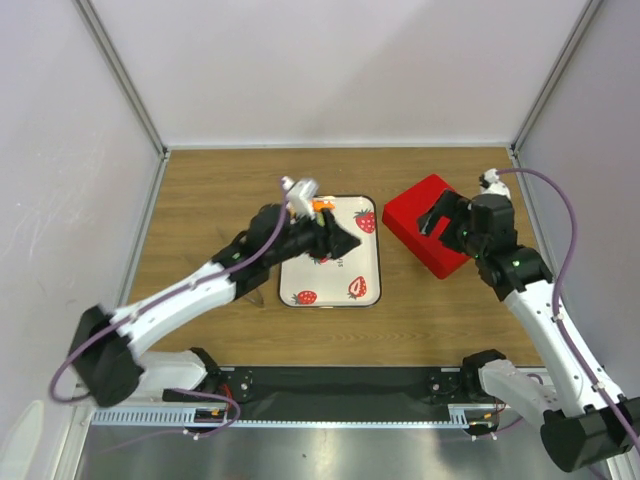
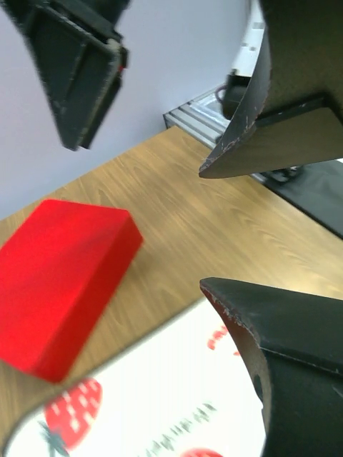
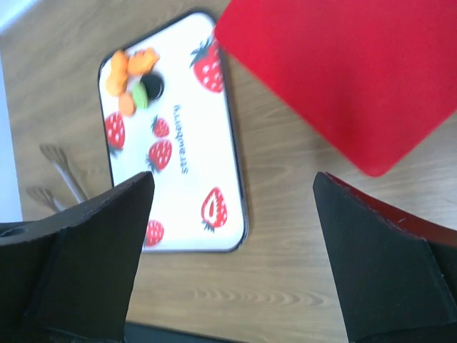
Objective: Pack the cookies
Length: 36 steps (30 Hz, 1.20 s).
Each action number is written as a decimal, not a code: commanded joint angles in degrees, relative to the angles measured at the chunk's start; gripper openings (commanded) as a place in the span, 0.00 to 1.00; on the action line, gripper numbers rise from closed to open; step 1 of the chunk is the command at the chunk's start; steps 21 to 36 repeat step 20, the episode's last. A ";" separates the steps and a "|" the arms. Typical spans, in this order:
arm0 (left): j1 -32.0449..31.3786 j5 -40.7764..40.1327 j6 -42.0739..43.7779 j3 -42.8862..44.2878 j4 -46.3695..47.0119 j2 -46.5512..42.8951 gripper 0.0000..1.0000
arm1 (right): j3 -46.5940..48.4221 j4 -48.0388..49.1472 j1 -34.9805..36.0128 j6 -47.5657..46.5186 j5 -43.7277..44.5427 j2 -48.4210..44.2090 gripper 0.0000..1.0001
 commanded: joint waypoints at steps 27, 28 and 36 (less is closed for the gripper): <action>-0.38 -9.93 6.63 -11.21 -19.89 -32.90 0.68 | 1.63 -5.30 8.43 -4.27 11.08 -7.83 1.00; -0.38 -9.93 6.63 -11.21 -19.89 -32.90 0.68 | 1.63 -5.30 8.43 -4.27 11.08 -7.83 1.00; -0.38 -9.93 6.63 -11.21 -19.89 -32.90 0.68 | 1.63 -5.30 8.43 -4.27 11.08 -7.83 1.00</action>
